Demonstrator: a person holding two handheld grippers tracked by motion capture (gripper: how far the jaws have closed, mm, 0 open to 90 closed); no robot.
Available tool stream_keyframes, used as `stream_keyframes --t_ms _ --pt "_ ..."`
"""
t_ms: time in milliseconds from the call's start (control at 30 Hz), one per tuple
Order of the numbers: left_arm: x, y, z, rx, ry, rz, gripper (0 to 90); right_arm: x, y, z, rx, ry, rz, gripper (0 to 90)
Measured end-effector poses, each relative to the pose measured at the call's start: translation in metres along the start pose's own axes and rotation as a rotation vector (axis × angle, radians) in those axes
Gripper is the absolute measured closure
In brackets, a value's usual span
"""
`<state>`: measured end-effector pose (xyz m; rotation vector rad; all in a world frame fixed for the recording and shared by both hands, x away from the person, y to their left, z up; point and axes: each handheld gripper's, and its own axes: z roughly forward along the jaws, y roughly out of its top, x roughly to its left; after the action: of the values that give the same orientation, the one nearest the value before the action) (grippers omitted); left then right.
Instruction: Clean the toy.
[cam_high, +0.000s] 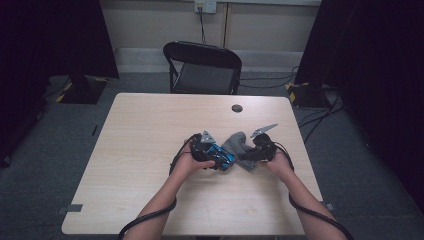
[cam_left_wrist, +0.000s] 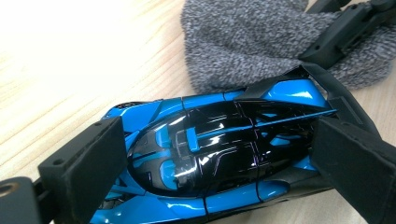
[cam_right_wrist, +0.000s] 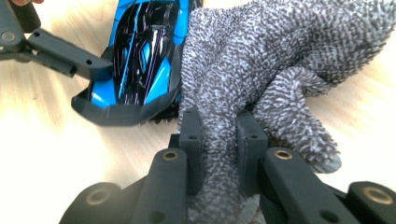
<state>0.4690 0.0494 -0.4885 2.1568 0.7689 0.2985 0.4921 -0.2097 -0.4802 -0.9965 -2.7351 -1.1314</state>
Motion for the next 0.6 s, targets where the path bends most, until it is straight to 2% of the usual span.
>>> stream_keyframes --t_ms 400,600 --pt "0.000 0.001 0.000 0.009 0.001 0.003 3.4 0.002 -0.014 -0.013 -0.004 0.009 0.006 76.6" --pt "0.000 0.000 0.000 0.005 0.001 0.002 3.3 0.003 -0.022 -0.026 -0.015 0.003 0.003 76.5"
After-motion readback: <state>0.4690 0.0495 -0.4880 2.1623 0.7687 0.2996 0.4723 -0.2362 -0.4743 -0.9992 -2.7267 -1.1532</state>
